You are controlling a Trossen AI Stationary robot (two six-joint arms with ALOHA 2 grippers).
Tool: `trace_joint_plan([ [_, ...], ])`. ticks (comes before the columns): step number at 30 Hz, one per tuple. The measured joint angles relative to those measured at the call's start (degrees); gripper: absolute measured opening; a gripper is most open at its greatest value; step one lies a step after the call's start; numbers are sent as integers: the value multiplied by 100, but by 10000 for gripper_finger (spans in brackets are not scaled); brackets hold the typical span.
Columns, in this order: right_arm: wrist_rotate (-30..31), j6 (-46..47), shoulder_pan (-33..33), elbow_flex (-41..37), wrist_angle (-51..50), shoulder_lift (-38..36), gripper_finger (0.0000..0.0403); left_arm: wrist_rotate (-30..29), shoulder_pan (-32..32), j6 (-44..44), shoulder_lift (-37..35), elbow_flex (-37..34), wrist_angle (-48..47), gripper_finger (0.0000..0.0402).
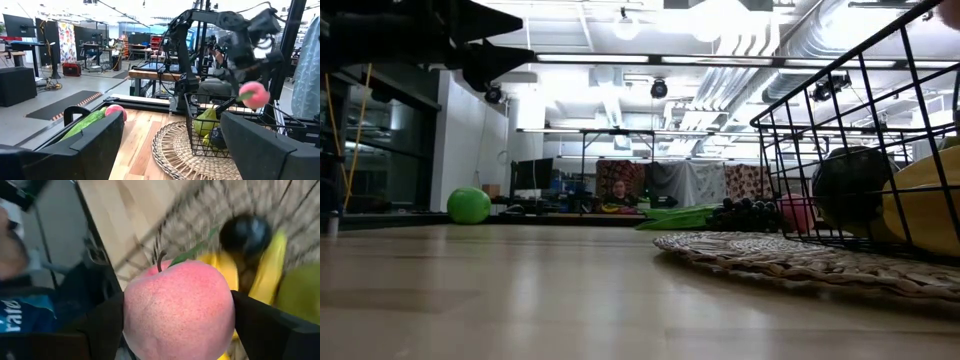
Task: Build produce basket
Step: Put the left peach into the wire basket
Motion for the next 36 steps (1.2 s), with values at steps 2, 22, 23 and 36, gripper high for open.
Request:
trace_joint_plan([
  [2, -231, 102, 14, -1, 63, 303, 312, 0, 0, 0, 1, 0, -30, 321],
  [22, -423, -348, -32, -4, 958, 1522, 312, 0, -2, 46, 1, -2, -29, 321],
  [23, -429, -368, -32, -4, 997, 1528, 312, 0, 0, 46, 1, -2, -31, 321],
  [36, -426, -307, -204, -4, 991, 1528, 390, 0, -2, 46, 1, -1, -29, 321],
])
